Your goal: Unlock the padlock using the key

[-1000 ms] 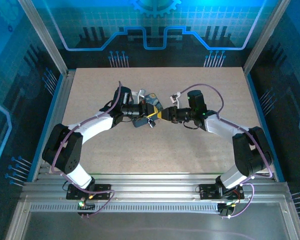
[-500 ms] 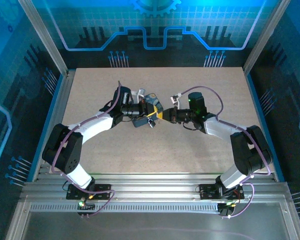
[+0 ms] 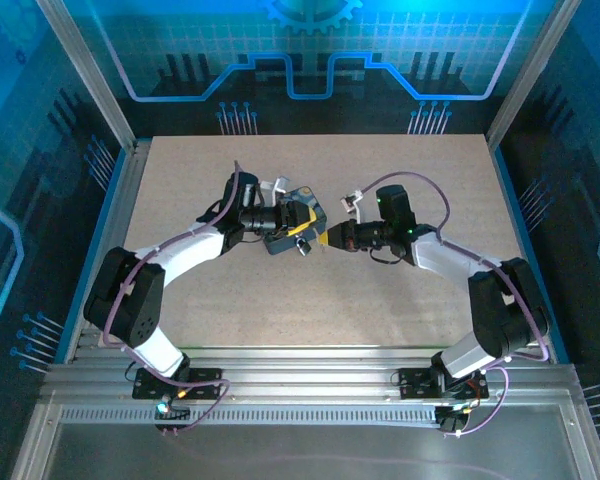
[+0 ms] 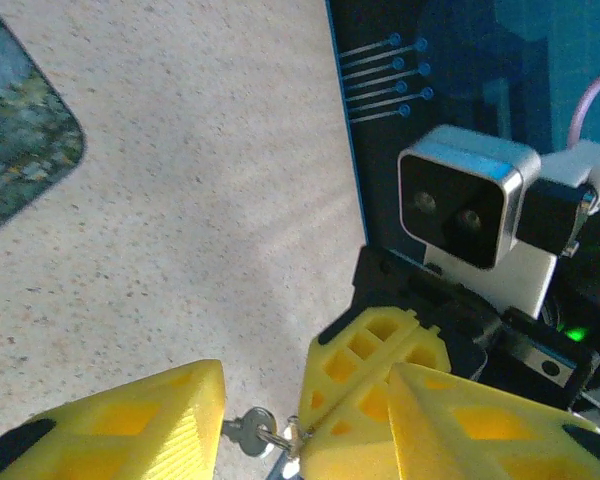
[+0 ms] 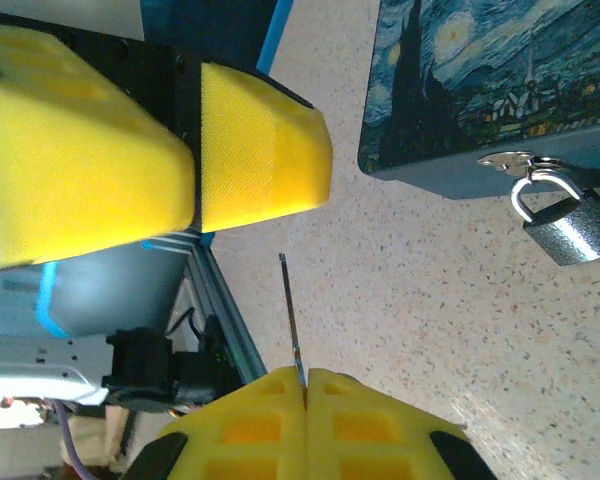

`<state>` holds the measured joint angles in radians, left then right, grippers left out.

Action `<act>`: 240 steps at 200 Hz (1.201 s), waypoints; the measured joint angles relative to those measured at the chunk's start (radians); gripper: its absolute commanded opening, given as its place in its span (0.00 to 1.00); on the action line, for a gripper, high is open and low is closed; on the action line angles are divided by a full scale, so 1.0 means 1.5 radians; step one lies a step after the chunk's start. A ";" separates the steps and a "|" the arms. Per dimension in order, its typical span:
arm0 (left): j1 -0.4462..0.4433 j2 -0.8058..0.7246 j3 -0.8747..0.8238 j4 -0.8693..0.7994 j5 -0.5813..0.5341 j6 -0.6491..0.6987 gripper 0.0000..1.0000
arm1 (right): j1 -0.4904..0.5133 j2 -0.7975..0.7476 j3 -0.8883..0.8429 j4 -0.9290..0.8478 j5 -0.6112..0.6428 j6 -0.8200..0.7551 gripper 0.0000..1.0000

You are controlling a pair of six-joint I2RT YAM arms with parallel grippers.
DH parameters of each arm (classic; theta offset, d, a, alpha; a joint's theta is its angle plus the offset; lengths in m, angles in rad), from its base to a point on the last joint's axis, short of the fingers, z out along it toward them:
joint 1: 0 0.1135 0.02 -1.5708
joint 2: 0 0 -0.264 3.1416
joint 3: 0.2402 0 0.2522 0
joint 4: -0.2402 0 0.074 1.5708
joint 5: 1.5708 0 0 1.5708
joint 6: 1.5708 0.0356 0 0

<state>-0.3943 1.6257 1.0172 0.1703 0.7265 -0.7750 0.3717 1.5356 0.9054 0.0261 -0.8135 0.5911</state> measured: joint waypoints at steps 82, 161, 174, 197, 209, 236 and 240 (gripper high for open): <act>0.000 0.014 0.048 -0.118 0.068 0.134 0.43 | -0.001 0.042 0.077 -0.154 -0.019 -0.139 0.00; 0.000 0.022 0.049 -0.146 0.086 0.169 0.40 | -0.001 0.051 0.095 -0.182 -0.038 -0.164 0.00; 0.000 0.026 0.049 -0.146 0.088 0.169 0.37 | -0.001 0.053 0.100 -0.182 -0.039 -0.164 0.00; 0.000 0.030 0.049 -0.146 0.090 0.170 0.29 | -0.001 0.061 0.108 -0.184 -0.040 -0.168 0.00; 0.000 0.030 0.050 -0.145 0.090 0.169 0.28 | -0.001 0.065 0.112 -0.187 -0.040 -0.171 0.00; 0.000 0.030 0.050 -0.146 0.090 0.169 0.23 | -0.001 0.069 0.113 -0.192 -0.045 -0.176 0.00; 0.000 0.030 0.050 -0.146 0.090 0.169 0.23 | -0.001 0.069 0.113 -0.192 -0.046 -0.176 0.00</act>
<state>-0.3946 1.6703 1.0916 -0.0483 0.8616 -0.5213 0.3702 1.6386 1.0756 -0.2623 -0.8829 0.3267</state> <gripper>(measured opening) 0.249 0.041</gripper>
